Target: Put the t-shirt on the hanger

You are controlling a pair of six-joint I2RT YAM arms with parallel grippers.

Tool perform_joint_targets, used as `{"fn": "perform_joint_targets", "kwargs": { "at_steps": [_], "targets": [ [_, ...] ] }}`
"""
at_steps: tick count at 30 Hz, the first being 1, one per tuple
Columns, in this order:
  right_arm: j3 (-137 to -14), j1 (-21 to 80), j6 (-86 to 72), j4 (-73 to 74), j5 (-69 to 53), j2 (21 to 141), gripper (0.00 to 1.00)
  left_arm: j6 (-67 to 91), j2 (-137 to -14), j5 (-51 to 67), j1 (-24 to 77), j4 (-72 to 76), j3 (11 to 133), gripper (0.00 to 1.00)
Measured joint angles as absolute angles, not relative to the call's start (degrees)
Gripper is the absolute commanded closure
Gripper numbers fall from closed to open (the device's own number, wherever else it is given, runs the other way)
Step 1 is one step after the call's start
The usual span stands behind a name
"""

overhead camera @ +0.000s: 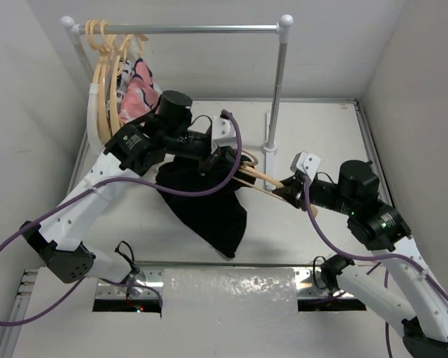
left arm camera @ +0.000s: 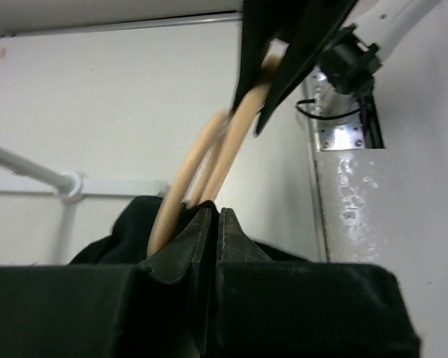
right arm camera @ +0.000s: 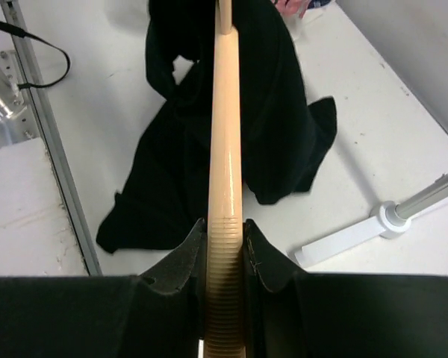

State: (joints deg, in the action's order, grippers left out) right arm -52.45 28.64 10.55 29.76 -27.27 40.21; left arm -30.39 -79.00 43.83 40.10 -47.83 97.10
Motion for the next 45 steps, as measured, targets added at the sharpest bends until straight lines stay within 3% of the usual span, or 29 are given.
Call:
{"fn": "perform_joint_targets", "kwargs": {
  "at_steps": [6, 9, 10, 12, 15, 17, 20, 23, 24, 28, 35, 36, 37, 38, 39, 45],
  "targets": [
    [-45.23, 28.71, 9.1, 25.06, -27.86, 39.35, 1.0, -29.08, -79.55, 43.51, 45.98, -47.53, 96.73, 0.99],
    [-39.75, 28.75, 6.85, 21.85, -27.4, 37.39, 1.0, -31.11, -79.48, 41.3, 46.15, -47.7, 94.59, 0.8],
    [-36.75, 28.75, 5.17, 19.86, -27.07, 36.03, 1.0, -32.62, -79.48, 39.94, 46.13, -48.21, 93.54, 0.65],
    [-29.32, 28.75, 0.95, 13.65, -26.57, 33.52, 1.0, -35.59, -79.48, 37.85, 45.43, -49.63, 91.31, 0.53],
    [-16.88, 28.75, -6.72, 2.48, -25.54, 31.9, 1.0, -39.09, -79.48, 34.41, 43.57, -51.53, 88.03, 0.12],
    [-11.92, 28.75, -10.2, -1.98, -24.43, 32.91, 1.0, -39.9, -79.59, 31.79, 41.95, -52.9, 86.48, 0.12],
    [-9.3, 28.75, -13.69, -6.81, -23.22, 35.88, 1.0, -40.21, -79.94, 28.4, 40.03, -54.33, 86.24, 0.18],
    [-9.65, 28.82, -14.96, -10.76, -22.35, 37.63, 1.0, -38.0, -78.7, 24.45, 39.99, -52.42, 83.61, 0.35],
    [-9.98, 28.88, -15.09, -11.14, -22.06, 38.02, 1.0, -36.47, -77.87, 22.61, 40.84, -51.59, 81.36, 0.36],
    [-14.31, 29.04, -15.49, -11.03, -20.03, 41.74, 1.0, -29.32, -76.69, 17.72, 47.94, -48.8, 70.02, 0.23],
    [-17.26, 29.02, -16.32, -11.07, -19.44, 44.71, 1.0, -27.83, -81.36, 13.28, 57.01, -41.98, 56.51, 0.19],
    [-17.17, 29.02, -16.51, -11.07, -19.44, 44.71, 1.0, -28.23, -82.37, 13.04, 57.01, -40.95, 55.33, 0.24],
    [-17.15, 29.02, -16.58, -11.07, -19.44, 44.71, 1.0, -28.47, -83.46, 12.69, 56.95, -39.92, 54.48, 0.36],
    [-17.12, 29.02, -16.67, -11.05, -19.44, 44.71, 1.0, -28.47, -84.73, 12.12, 56.88, -38.96, 53.84, 0.79],
    [-17.12, 29.02, -16.69, -11.05, -19.44, 44.73, 1.0, -28.4, -85.95, 11.44, 56.71, -38.17, 53.56, 0.99],
    [-17.12, 27.9, -16.47, -10.7, -21.39, 45.47, 1.0, -31.55, -88.73, 15.94, 46.89, -41.78, 59.48, 1.0]
  ]
}}
